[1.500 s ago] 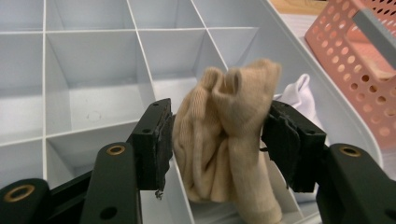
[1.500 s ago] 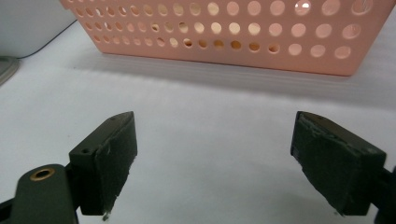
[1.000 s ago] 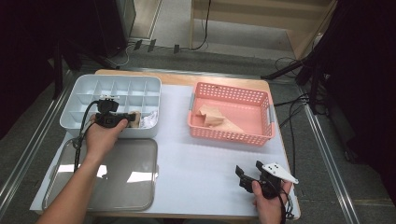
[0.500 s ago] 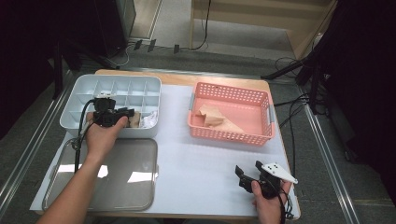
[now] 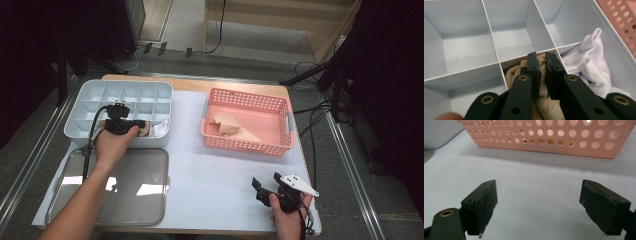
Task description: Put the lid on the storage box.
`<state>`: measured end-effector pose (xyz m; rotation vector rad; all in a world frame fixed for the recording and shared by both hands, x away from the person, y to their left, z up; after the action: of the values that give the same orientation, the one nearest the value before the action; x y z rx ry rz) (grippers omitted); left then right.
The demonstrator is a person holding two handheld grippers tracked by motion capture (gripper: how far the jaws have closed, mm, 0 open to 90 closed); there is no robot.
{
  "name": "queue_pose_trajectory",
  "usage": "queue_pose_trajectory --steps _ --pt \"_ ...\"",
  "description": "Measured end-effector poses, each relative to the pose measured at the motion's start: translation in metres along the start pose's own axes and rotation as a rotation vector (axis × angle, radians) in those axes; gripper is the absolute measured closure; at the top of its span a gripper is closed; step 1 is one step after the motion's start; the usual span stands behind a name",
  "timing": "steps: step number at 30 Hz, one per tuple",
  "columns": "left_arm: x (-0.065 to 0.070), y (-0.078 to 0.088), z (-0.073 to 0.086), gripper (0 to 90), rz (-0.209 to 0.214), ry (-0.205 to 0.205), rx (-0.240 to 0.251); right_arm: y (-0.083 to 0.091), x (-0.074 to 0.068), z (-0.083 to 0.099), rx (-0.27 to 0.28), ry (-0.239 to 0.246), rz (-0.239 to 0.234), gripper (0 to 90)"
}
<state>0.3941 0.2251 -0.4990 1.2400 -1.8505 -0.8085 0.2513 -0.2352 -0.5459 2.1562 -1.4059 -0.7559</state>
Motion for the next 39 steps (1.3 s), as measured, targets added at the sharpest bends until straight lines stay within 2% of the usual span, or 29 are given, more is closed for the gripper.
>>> queue_pose_trajectory --steps 2,5,6,10,14,18,20,24,26,27,30,33,36,39 --pt "0.000 0.002 0.000 79.7 0.000 -0.002 0.013 0.000 0.000 0.000 -0.001 0.000 0.001 15.3" --pt "0.002 0.009 0.000 66.1 0.002 -0.004 0.043 0.000 0.000 0.000 -0.002 -0.002 0.002 15.3" --pt "0.002 0.012 0.001 62.8 0.024 -0.005 0.057 0.000 0.000 0.000 -0.001 -0.003 0.001 15.3" --pt "0.004 0.022 0.004 44.9 0.028 -0.002 0.100 0.000 0.000 -0.001 0.004 -0.003 0.002 15.3" --pt "0.007 0.031 0.010 23.9 0.075 0.006 0.148 0.001 0.001 -0.002 0.012 -0.003 0.002 15.3" --pt "0.007 0.041 0.016 8.6 0.069 0.010 0.191 0.002 0.001 -0.002 0.014 -0.002 0.007 15.3" --pt "0.008 0.047 0.024 0.0 0.089 0.007 0.216 0.002 0.000 -0.003 0.015 0.006 0.011 15.2" --pt "0.008 0.054 0.034 0.0 0.089 0.016 0.250 0.005 -0.002 -0.005 0.021 -0.003 0.007 15.2" --pt "0.007 0.057 0.041 0.0 0.076 -0.003 0.265 0.006 -0.002 -0.006 0.024 -0.003 -0.001 15.2" --pt "0.006 0.060 0.047 0.0 0.081 0.002 0.280 0.007 -0.003 -0.007 0.024 -0.004 -0.002 15.2" --pt "0.006 0.062 0.056 0.0 0.085 0.005 0.290 0.009 -0.007 -0.009 0.021 -0.001 -0.012 15.1" --pt "0.006 0.063 0.075 0.0 0.087 0.003 0.305 0.010 -0.012 -0.012 0.014 0.008 -0.015 15.1" --pt "0.006 0.063 0.090 0.0 0.066 -0.006 0.316 0.011 -0.016 -0.015 0.016 0.014 -0.020 15.1" --pt "0.005 0.063 0.097 0.0 0.063 -0.005 0.321 0.013 -0.018 -0.017 0.016 0.018 -0.020 15.1"
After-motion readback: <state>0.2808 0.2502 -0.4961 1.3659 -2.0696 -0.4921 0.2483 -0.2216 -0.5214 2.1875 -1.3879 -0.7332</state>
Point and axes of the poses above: each handheld gripper's, and its own axes: y roughly backward along the jaws, z roughly out of its underside, x roughly to its right, the point moved 4 cm from there along -y, roughly forward along the jaws, and after that the axes turned 10 degrees about -x, right-handed, at the moved point
